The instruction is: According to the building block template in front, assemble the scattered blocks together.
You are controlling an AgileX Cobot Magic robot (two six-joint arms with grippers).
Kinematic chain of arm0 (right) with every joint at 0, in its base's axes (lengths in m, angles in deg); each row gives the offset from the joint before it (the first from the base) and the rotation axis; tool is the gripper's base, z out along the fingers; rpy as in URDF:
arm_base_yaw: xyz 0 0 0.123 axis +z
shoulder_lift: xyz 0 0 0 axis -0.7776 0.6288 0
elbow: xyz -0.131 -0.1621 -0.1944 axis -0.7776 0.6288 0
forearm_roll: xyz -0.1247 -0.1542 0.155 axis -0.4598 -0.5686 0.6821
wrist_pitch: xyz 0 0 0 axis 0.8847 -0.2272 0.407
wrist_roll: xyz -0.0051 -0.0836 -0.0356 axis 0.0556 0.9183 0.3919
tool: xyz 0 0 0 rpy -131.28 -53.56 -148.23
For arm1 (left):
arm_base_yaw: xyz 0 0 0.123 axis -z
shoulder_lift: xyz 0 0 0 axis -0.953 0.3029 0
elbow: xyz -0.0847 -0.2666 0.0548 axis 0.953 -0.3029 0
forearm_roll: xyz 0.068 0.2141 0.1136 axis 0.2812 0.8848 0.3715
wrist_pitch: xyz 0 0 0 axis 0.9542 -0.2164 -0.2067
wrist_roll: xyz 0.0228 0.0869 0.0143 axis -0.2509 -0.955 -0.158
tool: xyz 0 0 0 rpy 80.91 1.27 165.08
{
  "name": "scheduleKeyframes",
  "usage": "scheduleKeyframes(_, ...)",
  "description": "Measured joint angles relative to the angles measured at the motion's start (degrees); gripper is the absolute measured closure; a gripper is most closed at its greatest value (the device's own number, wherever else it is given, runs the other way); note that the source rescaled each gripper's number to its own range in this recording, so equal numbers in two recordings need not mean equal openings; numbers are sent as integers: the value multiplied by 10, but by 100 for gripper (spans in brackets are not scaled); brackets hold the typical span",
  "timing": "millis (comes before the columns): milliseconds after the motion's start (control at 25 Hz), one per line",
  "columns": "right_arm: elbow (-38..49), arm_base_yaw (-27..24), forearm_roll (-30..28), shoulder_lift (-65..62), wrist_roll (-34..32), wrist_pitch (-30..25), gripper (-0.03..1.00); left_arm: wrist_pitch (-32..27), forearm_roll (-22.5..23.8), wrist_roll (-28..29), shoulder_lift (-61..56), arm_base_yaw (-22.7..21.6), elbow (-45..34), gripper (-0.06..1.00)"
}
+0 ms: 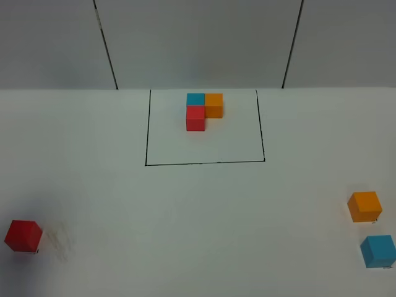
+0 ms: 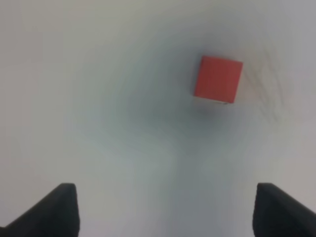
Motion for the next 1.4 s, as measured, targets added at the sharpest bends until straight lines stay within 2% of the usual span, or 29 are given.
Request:
scheduleKeyframes(280, 0, 0, 0, 0, 0, 0, 97, 30, -8, -9, 15, 0, 0, 3)
scheduleKeyframes(800, 0, 0, 0, 0, 0, 0, 97, 37, -26, -15, 75, 0, -1, 3)
scheduleKeyframes(1200, 0, 0, 0, 0, 0, 1, 97, 127, -37, -30, 86, 0, -73, 3)
scheduleKeyframes(1400, 0, 0, 0, 0, 0, 1, 97, 191, -37, -30, 86, 0, -117, 3)
